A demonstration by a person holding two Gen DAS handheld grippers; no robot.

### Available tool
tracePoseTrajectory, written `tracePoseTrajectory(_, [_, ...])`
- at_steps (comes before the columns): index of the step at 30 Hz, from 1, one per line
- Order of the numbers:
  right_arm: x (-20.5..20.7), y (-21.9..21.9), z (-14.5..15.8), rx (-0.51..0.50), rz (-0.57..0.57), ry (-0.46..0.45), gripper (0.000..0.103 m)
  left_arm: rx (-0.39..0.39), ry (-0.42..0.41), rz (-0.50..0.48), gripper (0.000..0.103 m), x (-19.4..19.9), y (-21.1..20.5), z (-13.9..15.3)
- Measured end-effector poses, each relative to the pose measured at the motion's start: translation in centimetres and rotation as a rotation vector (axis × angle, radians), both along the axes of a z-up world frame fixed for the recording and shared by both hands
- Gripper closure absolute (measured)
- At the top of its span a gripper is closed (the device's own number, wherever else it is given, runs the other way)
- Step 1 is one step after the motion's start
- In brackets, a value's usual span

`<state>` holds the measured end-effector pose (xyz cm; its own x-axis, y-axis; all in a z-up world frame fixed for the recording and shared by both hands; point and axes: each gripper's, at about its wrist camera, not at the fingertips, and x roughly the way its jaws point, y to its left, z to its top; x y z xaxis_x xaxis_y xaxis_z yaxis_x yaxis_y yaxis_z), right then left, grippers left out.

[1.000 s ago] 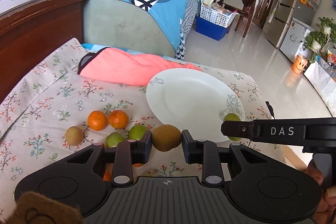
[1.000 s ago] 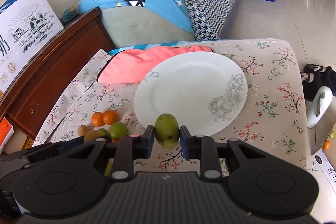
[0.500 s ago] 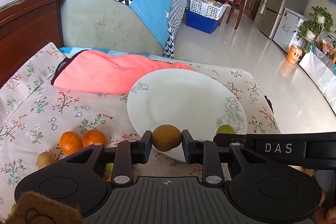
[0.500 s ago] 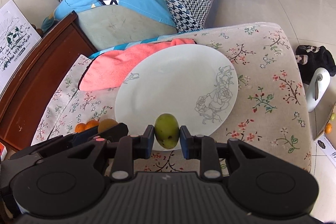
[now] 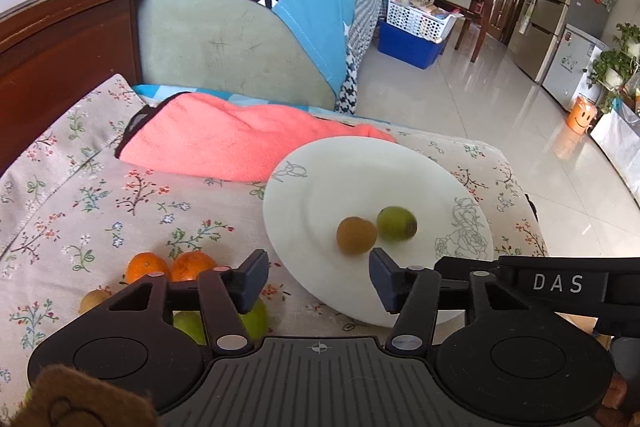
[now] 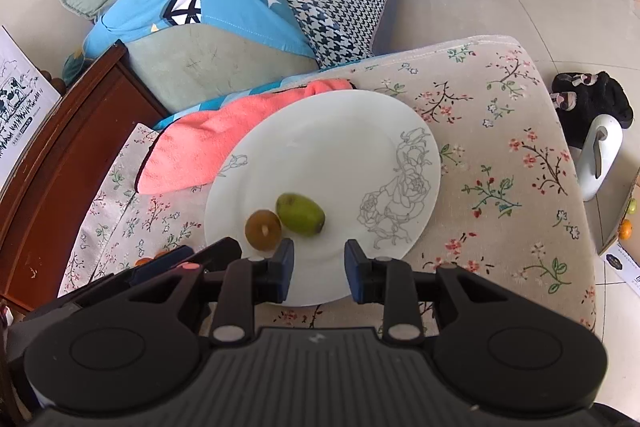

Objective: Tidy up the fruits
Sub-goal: 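Withdraw both open tools from the plate back over the fruit cluster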

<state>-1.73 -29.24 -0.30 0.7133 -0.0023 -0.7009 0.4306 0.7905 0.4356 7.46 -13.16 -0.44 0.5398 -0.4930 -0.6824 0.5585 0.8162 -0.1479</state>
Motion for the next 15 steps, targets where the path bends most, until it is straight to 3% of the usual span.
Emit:
tracePoseTrajectory(7, [-0.1, 0.3, 0.1, 0.004, 0.021, -0.007, 0.071, -0.024, -0.017, 0.037, 0.025, -0.5, 1.6, 1.5])
tracePoseTrajectory(15, [0.0, 1.9, 0.2, -0.044, 0.105, -0.013, 0.068, 0.018, -0.017, 0.065, 0.024, -0.7, 3.1, 2.0])
